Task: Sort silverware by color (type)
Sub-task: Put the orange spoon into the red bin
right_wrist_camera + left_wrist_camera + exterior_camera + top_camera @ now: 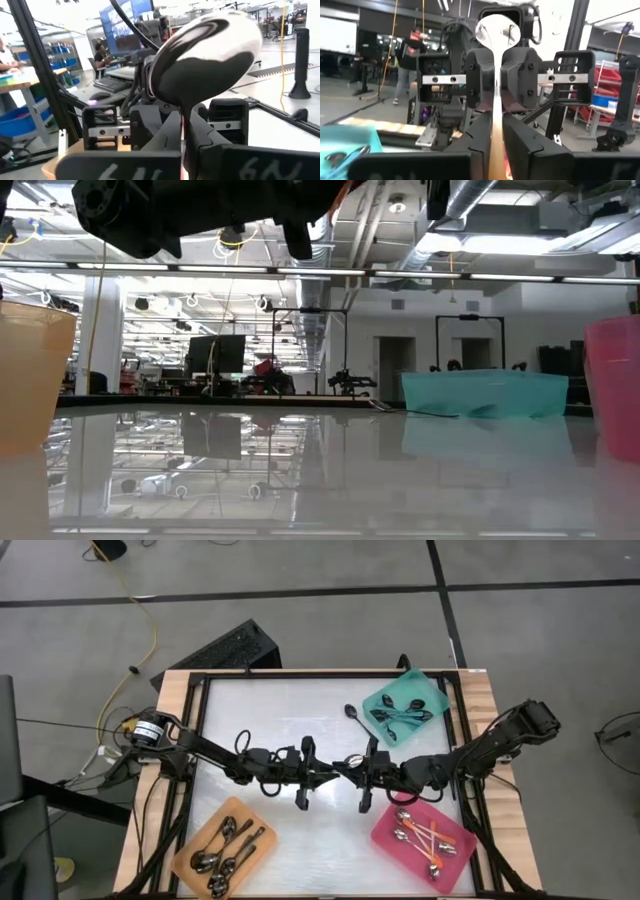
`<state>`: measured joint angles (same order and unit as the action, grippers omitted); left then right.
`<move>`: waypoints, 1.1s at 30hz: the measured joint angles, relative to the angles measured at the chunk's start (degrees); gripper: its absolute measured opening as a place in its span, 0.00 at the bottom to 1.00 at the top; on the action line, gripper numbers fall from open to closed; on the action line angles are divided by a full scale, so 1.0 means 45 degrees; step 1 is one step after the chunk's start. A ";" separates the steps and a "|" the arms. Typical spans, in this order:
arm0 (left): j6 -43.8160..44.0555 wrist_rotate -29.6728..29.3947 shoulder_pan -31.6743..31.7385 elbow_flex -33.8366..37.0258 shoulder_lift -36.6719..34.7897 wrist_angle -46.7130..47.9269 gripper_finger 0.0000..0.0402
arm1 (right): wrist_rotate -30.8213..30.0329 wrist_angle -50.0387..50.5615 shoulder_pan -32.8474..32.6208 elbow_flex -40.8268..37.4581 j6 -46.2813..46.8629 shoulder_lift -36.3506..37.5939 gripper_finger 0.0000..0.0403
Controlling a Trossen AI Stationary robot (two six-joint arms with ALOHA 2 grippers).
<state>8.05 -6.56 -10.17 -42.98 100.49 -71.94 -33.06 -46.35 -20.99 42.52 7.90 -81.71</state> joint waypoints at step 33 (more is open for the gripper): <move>0.2037 0.0056 -0.0039 -0.0010 -0.0015 0.3564 0.41 | 0.2150 1.8104 -0.2618 -0.0010 1.3968 0.6702 0.02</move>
<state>17.21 -6.31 -10.35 -43.03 100.42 -55.90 -23.38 35.11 -32.78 42.48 70.75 -51.56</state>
